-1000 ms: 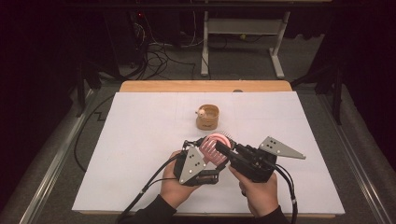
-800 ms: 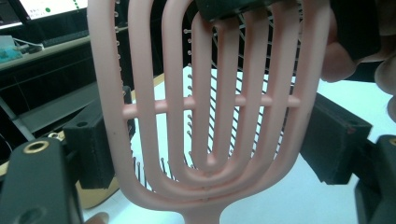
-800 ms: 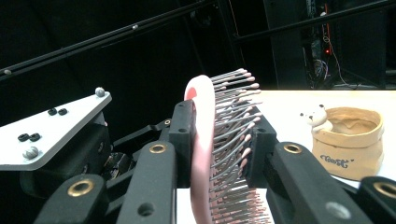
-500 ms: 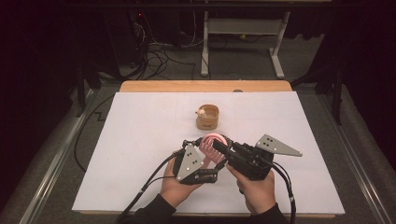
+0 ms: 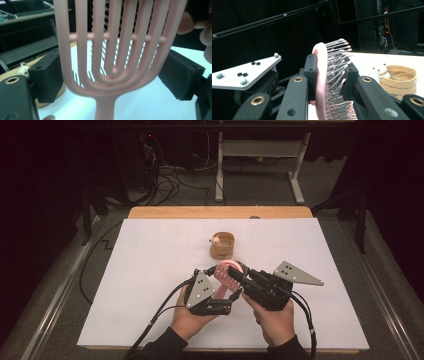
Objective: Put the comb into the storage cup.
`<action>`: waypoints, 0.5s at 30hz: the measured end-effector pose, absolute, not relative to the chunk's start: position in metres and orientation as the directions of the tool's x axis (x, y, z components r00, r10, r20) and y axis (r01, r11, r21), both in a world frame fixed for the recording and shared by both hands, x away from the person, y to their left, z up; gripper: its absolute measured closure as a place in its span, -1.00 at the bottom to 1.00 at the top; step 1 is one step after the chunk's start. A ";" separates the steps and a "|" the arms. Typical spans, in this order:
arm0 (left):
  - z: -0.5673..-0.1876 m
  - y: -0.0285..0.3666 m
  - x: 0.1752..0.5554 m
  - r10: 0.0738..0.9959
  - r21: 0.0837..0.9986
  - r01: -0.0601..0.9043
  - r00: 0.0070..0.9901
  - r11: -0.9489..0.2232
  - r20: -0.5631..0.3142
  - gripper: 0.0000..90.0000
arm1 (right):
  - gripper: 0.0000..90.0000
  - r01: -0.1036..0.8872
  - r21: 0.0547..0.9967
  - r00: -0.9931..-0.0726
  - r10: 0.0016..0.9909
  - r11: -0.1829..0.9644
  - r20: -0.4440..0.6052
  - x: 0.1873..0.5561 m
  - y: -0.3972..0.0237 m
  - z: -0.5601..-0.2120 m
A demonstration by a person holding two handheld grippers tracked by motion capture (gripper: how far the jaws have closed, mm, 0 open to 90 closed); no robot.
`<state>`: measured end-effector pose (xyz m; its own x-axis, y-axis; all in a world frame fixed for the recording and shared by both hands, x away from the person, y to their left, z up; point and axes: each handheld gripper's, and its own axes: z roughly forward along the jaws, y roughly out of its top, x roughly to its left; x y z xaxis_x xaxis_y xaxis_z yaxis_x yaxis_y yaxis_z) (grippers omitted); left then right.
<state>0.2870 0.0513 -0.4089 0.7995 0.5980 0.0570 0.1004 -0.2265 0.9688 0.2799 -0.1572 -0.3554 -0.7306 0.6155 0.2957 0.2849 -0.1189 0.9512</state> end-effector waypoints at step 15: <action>-0.420 0.079 0.297 0.587 0.960 0.199 0.809 -0.199 -0.046 -1.00 | 0.63 0.259 0.955 -0.704 0.649 -0.147 0.290 0.282 -0.177 -0.355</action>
